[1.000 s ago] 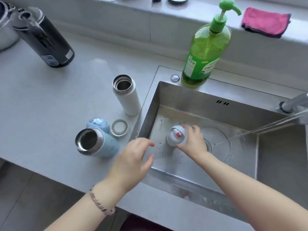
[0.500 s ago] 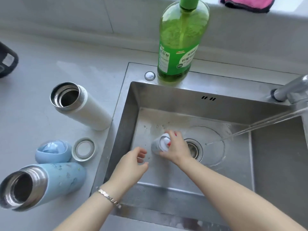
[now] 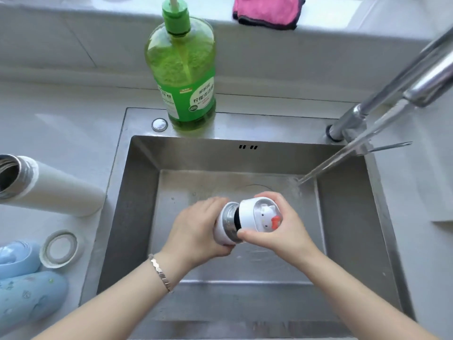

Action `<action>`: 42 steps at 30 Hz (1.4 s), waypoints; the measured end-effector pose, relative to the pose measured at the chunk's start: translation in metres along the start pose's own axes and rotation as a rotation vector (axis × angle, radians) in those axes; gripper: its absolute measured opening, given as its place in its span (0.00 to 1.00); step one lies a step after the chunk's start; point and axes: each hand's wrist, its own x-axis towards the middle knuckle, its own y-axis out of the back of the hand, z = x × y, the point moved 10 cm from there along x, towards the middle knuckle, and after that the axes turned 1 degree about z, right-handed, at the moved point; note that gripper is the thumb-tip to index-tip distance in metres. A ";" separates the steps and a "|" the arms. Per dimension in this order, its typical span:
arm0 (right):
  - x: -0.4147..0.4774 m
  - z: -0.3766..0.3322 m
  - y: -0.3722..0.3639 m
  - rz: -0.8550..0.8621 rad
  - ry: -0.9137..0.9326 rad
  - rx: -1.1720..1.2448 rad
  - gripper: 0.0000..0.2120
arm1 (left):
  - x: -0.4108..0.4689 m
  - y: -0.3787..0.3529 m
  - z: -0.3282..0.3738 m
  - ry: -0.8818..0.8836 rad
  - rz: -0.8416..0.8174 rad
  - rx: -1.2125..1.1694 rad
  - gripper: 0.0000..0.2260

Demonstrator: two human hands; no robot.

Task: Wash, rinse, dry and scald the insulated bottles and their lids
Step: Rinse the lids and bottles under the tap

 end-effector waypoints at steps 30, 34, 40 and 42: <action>0.045 0.020 0.040 -0.189 -0.456 0.944 0.20 | -0.033 0.069 0.032 0.350 0.208 -0.323 0.27; 0.043 0.023 0.060 -0.173 -0.374 0.889 0.15 | -0.033 0.068 0.030 0.362 0.206 -0.322 0.27; 0.036 0.024 0.087 -0.111 -0.260 0.717 0.18 | -0.032 0.064 0.035 0.352 0.180 -0.328 0.27; 0.037 0.020 0.095 -0.020 -0.182 0.557 0.21 | -0.032 0.063 0.035 0.351 0.177 -0.336 0.27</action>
